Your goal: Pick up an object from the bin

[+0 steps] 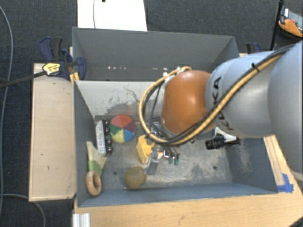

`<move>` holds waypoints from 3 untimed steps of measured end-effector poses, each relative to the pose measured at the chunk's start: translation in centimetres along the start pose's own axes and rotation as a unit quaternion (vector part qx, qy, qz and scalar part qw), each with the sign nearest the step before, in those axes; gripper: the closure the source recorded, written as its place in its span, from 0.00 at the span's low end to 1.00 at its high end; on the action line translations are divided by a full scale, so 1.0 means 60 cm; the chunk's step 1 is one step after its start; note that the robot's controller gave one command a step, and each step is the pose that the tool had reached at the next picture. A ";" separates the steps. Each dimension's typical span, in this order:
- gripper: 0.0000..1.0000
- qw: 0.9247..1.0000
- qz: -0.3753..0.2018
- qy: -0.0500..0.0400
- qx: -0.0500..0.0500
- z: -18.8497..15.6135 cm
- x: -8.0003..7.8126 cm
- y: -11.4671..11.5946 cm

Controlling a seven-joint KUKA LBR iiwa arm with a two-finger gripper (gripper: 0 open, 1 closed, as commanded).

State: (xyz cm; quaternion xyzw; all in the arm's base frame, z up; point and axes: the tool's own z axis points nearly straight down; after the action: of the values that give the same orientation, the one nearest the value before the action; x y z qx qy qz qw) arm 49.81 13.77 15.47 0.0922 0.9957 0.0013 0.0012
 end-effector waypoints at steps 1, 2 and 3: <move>0.00 0.996 -0.094 0.000 0.000 0.066 0.007 -0.029; 0.00 0.990 -0.144 0.001 0.000 0.089 -0.025 -0.036; 0.00 0.987 -0.162 -0.001 -0.001 0.085 -0.094 -0.029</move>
Offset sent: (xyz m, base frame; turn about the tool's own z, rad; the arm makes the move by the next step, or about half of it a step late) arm 0.0195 -0.0262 -0.0525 -0.2682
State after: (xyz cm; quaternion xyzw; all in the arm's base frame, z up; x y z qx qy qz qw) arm 55.04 11.05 10.36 -0.0704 0.9975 0.0015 0.0024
